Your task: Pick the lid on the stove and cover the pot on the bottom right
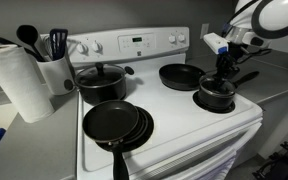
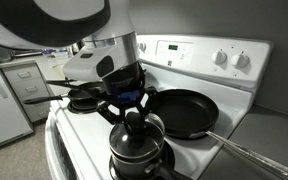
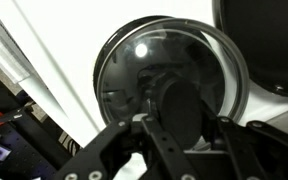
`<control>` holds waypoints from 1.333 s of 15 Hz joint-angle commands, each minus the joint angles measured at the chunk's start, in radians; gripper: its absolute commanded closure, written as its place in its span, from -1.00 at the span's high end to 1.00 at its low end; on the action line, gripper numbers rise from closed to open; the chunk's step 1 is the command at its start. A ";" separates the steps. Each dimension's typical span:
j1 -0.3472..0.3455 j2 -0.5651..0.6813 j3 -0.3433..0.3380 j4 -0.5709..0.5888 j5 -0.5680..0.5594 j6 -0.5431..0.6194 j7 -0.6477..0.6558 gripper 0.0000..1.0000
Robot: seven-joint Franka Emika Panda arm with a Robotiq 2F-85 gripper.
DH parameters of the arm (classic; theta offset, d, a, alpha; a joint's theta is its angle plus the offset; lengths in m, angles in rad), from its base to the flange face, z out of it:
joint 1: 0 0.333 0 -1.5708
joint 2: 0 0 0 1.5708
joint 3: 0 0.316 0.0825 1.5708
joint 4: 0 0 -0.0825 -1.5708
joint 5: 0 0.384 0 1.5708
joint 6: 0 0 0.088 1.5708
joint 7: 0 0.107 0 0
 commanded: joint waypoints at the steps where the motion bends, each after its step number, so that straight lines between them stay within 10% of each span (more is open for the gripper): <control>1: -0.016 -0.024 -0.005 -0.026 0.031 -0.003 -0.041 -0.66; 18: -0.016 -0.024 -0.004 -0.066 0.086 0.005 -0.091 -0.66; 20: -0.017 -0.024 -0.001 -0.063 0.077 0.003 -0.098 0.32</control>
